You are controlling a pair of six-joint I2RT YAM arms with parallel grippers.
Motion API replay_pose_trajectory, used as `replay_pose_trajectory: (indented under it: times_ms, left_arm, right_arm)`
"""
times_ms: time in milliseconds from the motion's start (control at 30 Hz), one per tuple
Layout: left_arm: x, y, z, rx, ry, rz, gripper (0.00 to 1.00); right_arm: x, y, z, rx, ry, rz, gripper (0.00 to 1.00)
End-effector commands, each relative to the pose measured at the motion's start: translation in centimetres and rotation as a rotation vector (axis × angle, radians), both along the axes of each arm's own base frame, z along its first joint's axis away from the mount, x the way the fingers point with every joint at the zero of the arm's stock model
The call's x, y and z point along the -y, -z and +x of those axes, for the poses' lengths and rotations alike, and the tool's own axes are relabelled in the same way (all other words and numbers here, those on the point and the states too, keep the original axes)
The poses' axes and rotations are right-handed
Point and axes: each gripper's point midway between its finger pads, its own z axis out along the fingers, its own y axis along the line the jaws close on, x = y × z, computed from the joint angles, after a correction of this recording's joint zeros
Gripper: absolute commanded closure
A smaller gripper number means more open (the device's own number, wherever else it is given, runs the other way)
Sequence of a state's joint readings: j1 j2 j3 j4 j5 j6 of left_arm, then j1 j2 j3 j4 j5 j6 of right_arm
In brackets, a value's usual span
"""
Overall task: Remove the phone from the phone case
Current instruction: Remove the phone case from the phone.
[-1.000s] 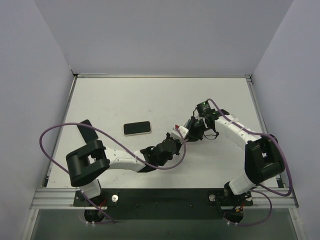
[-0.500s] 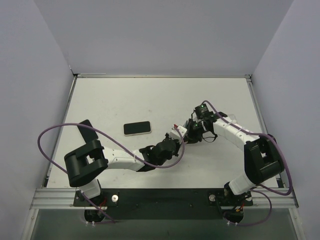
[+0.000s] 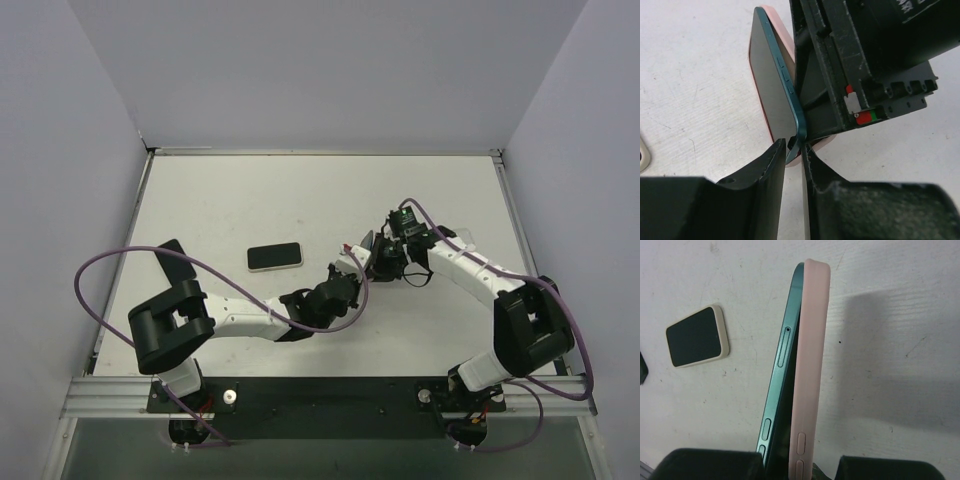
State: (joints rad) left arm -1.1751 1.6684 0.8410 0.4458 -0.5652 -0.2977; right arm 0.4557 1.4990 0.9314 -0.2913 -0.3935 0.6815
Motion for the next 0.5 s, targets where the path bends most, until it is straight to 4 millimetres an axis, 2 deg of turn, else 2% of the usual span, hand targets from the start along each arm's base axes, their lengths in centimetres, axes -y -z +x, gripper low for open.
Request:
replay_pose_trajectory:
  times_ms: [0,133,433,467]
  left_arm:
    - [-4.6,1.3,3.8,0.033,-0.224,0.106,0.68]
    - [-4.5,1.6,3.8,0.028,-0.220,0.111,0.64]
    - [-4.8,1.6,4.6,0.033,-0.251,0.116,0.65]
    - [-4.8,1.7,4.7,0.039,-0.248,0.128,0.59]
  right_arm:
    - [-2.1,-3.2,-4.9,-0.090,-0.118,0.130,1.00]
    - [-2.4,-4.0,-4.9,-0.079,-0.127,0.153,1.00]
    - [-3.1,-4.5,-5.8,-0.084,-0.165,0.188,1.00]
    - [-3.3,-4.7,-5.8,-0.077,-0.171,0.199,1.00]
